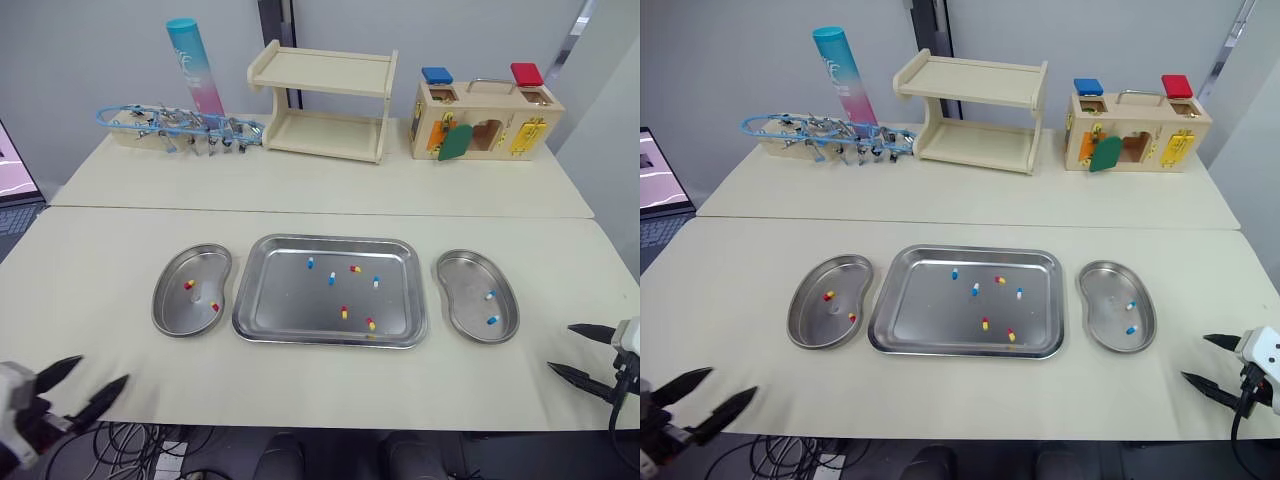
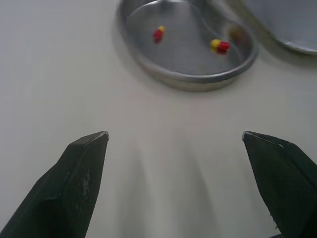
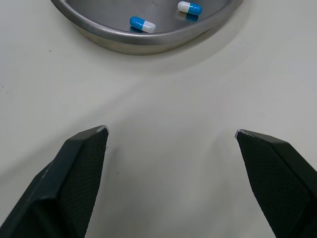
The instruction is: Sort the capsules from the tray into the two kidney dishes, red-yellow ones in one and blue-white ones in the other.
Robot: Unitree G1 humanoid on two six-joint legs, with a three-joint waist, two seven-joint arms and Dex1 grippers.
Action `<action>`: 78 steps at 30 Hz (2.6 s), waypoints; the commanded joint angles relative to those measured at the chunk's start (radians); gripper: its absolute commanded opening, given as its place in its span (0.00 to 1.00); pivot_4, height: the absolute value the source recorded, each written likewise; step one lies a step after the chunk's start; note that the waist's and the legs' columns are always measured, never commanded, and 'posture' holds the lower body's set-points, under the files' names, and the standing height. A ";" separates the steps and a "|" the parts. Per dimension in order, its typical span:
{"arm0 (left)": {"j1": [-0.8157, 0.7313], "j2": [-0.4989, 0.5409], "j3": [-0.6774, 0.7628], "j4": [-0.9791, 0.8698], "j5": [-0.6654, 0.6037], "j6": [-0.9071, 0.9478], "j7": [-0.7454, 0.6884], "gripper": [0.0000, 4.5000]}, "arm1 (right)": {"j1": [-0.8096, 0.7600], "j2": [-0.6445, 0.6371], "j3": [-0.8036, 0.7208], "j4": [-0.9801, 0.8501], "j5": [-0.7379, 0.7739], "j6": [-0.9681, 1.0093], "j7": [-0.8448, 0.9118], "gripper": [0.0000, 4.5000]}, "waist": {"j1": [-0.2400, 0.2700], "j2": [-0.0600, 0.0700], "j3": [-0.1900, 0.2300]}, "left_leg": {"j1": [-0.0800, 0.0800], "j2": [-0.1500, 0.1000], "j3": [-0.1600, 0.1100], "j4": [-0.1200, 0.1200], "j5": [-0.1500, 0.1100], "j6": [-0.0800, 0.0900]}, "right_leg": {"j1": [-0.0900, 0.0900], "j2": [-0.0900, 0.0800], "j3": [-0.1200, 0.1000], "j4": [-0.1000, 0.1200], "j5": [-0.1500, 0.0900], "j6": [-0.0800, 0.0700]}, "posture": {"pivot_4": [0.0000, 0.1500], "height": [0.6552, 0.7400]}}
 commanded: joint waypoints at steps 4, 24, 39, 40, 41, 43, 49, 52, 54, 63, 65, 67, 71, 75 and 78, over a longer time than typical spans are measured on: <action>-0.023 -0.104 -0.173 -0.208 -0.015 -0.044 0.031 1.00 | -0.022 -0.019 -0.026 0.035 0.014 -0.007 -0.005 0.97 | 0.000 0.000 0.000 | 0.000 0.000 -0.001 0.000 0.000 0.000 | 0.000 0.000 0.000 0.000 0.000 0.000 | 1.00 1.00; -0.126 -0.125 -0.325 -0.249 0.005 -0.041 0.132 1.00 | -0.526 0.128 0.438 -0.672 0.176 0.633 -0.302 0.97 | -0.002 0.002 -0.001 | -0.001 0.001 -0.003 0.001 0.000 0.000 | -0.001 0.001 -0.001 0.001 0.000 0.000 | 1.00 1.00; -0.161 -0.142 -0.357 -0.192 0.019 -0.094 0.136 1.00 | -0.870 0.633 0.863 -0.414 -0.145 0.777 -0.626 0.64 | -0.001 0.002 -0.001 | -0.002 0.001 -0.005 0.001 0.000 0.000 | -0.003 0.002 -0.003 0.003 0.000 -0.001 | 1.00 1.00; -0.162 -0.141 -0.358 -0.191 0.018 -0.096 0.136 1.00 | -0.886 0.668 0.868 -0.381 -0.164 0.781 -0.655 0.64 | -0.001 0.002 -0.001 | -0.002 0.001 -0.005 0.001 0.000 0.000 | -0.003 0.002 -0.003 0.003 0.000 -0.001 | 1.00 1.00; -0.163 -0.141 -0.358 -0.190 0.017 -0.096 0.134 1.00 | -0.901 0.699 0.872 -0.348 -0.183 0.788 -0.683 0.64 | -0.002 0.002 -0.001 | -0.002 0.001 -0.005 0.001 0.000 0.000 | -0.003 0.002 -0.003 0.003 0.000 -0.001 | 1.00 1.00; -0.163 -0.139 -0.360 -0.194 0.016 -0.096 0.134 1.00 | -0.930 0.756 0.874 -0.286 -0.212 0.802 -0.724 0.64 | -0.003 0.002 -0.001 | -0.002 0.001 -0.005 0.001 0.000 0.000 | -0.003 0.002 -0.003 0.003 0.000 -0.001 | 1.00 1.00; -0.167 -0.134 -0.370 -0.211 0.015 -0.088 0.141 1.00 | -1.014 0.882 0.881 -0.068 -0.280 0.777 -0.802 0.64 | -0.006 0.002 -0.001 | -0.002 0.001 -0.004 0.000 0.000 0.000 | -0.005 0.002 -0.003 0.004 0.001 -0.001 | 1.00 1.00; -0.168 -0.134 -0.376 -0.219 0.018 -0.085 0.147 1.00 | -1.045 0.921 0.860 0.030 -0.297 0.745 -0.822 0.64 | -0.008 0.002 -0.001 | -0.002 0.001 -0.004 0.000 0.000 0.000 | -0.005 0.002 -0.003 0.004 0.001 -0.001 | 1.00 1.00; -0.165 -0.134 -0.382 -0.226 0.020 -0.084 0.153 1.00 | -1.065 0.945 0.848 0.095 -0.303 0.725 -0.831 0.64 | -0.010 0.002 -0.001 | -0.002 0.001 -0.004 0.000 0.000 0.000 | -0.005 0.002 -0.003 0.004 0.001 -0.001 | 1.00 1.00; -0.175 -0.132 -0.400 -0.201 0.029 -0.095 0.154 1.00 | -1.086 0.988 0.840 0.205 -0.331 0.677 -0.822 0.64 | -0.020 0.002 -0.001 | -0.002 0.002 -0.004 0.000 0.000 0.000 | -0.006 0.002 -0.003 0.004 0.001 -0.002 | 1.00 1.00; -0.176 -0.132 -0.400 -0.188 0.031 -0.101 0.148 1.00 | -1.083 0.988 0.852 0.208 -0.342 0.669 -0.808 0.55 | -0.021 0.002 -0.001 | -0.002 0.002 -0.004 0.000 0.000 0.000 | -0.006 0.002 -0.003 0.004 0.001 -0.002 | 1.00 1.00; -0.175 -0.132 -0.397 -0.176 0.032 -0.109 0.139 1.00 | -1.077 0.988 0.860 0.208 -0.351 0.664 -0.799 0.45 | -0.022 0.002 -0.001 | -0.002 0.002 -0.004 0.000 0.000 0.000 | -0.006 0.002 -0.003 0.004 0.001 -0.002 | 1.00 1.00; -0.171 -0.133 -0.395 -0.164 0.034 -0.122 0.129 1.00 | -1.073 0.981 0.874 0.205 -0.374 0.647 -0.783 0.20 | -0.023 0.002 -0.001 | -0.002 0.002 -0.004 0.000 0.000 0.000 | -0.006 0.002 -0.003 0.004 0.001 -0.002 | 1.00 1.00; -0.175 -0.134 -0.407 -0.178 0.039 -0.116 0.140 1.00 | -1.068 0.971 0.892 0.195 -0.395 0.624 -0.752 0.02 | -0.023 0.002 -0.001 | -0.002 0.002 -0.004 0.000 0.000 0.000 | -0.006 0.002 -0.003 0.004 0.001 -0.002 | 1.00 1.00; -0.174 -0.133 -0.409 -0.183 0.039 -0.114 0.143 1.00 | -1.067 0.971 0.893 0.185 -0.403 0.610 -0.738 0.01 | -0.025 0.002 -0.001 | -0.002 0.002 -0.004 0.000 0.000 0.000 | -0.006 0.002 -0.003 0.004 0.001 -0.002 | 1.00 1.00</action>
